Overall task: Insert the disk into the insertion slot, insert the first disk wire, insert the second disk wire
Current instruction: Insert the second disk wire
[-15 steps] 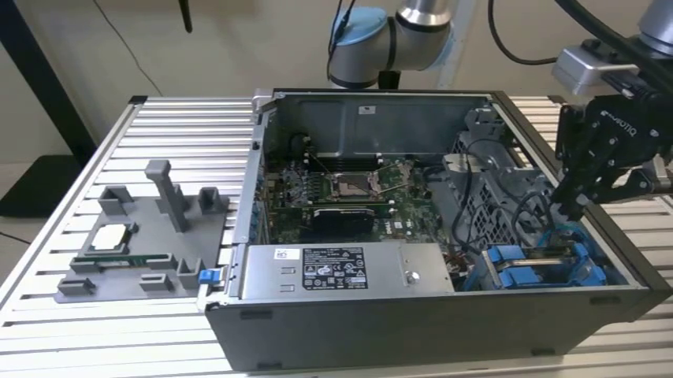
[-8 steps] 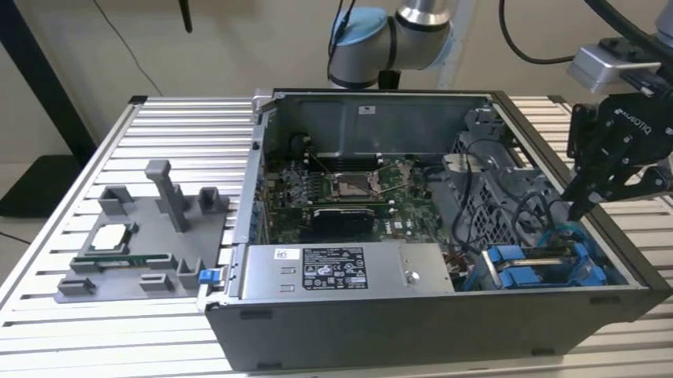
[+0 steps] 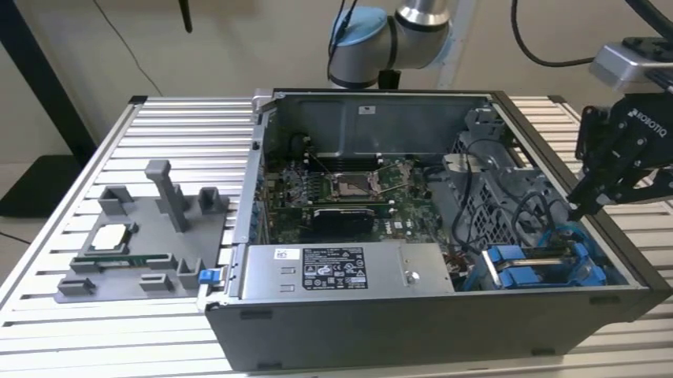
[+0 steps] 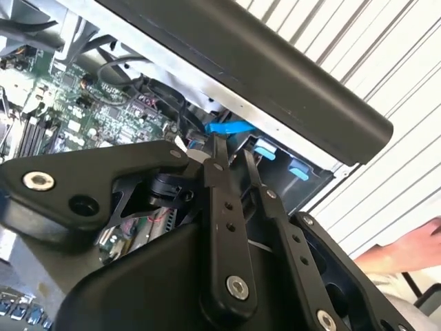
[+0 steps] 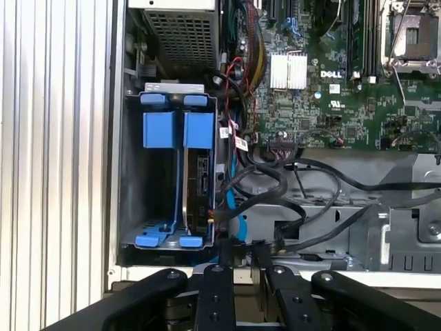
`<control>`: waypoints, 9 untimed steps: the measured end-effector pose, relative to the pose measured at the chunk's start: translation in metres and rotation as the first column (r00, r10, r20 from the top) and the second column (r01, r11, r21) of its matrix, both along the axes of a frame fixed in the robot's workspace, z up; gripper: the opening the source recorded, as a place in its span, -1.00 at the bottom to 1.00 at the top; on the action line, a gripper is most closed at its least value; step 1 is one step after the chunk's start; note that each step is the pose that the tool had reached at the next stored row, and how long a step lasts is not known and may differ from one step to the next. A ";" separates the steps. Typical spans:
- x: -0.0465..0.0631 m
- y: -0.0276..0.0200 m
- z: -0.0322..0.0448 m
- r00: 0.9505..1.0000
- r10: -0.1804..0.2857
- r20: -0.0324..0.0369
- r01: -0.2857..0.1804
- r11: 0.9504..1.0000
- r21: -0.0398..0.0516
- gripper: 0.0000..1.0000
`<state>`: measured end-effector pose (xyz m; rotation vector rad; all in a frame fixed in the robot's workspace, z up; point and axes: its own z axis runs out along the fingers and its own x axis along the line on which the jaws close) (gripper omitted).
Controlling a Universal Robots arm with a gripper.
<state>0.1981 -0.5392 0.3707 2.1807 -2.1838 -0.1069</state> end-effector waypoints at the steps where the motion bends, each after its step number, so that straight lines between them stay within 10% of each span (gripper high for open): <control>1: 0.001 -0.0003 -0.0009 1.000 0.000 -0.004 0.000 1.000 0.001 1.00; 5: 0.001 -0.0016 -0.0039 1.000 0.000 -0.013 0.000 1.000 0.005 1.00; 6: 0.001 -0.0017 -0.0046 1.000 0.000 -0.016 0.000 1.000 0.005 -1.00; 9: 0.001 -0.0019 -0.0061 1.000 -0.001 -0.022 0.001 1.000 0.005 -1.00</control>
